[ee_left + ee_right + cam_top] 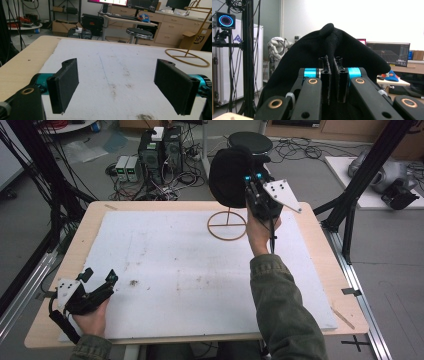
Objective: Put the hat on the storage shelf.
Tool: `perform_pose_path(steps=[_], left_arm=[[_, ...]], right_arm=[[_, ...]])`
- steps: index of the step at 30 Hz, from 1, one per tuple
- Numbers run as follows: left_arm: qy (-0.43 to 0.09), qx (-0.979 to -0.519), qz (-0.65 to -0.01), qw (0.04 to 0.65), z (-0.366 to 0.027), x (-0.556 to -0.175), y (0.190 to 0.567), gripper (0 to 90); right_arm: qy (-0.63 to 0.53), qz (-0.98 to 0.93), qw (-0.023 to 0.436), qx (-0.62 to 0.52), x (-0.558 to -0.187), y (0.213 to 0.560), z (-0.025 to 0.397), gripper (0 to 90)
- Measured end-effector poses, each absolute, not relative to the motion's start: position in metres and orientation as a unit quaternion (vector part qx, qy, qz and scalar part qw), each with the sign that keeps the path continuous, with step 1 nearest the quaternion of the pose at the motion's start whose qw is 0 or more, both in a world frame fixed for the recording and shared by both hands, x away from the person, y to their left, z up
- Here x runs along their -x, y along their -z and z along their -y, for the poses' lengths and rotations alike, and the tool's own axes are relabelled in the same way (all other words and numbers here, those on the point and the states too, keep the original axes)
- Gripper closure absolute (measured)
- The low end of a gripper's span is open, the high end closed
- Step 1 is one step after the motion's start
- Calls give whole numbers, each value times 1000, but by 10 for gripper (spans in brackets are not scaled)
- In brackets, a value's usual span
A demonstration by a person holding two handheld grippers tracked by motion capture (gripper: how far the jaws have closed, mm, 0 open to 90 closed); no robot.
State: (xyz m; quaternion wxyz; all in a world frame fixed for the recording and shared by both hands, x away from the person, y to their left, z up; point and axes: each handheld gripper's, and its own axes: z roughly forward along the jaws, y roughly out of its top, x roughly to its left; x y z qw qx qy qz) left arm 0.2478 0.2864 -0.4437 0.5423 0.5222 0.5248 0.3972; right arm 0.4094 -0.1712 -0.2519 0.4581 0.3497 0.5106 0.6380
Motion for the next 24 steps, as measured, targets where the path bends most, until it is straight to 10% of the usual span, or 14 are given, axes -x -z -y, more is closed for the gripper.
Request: perform_pose_path(steps=[24], left_arm=[[-403,-524,-524,537,-290,-248,445,201]], right_arm=[[-622,-522,448,-375,-469,228,155,867]])
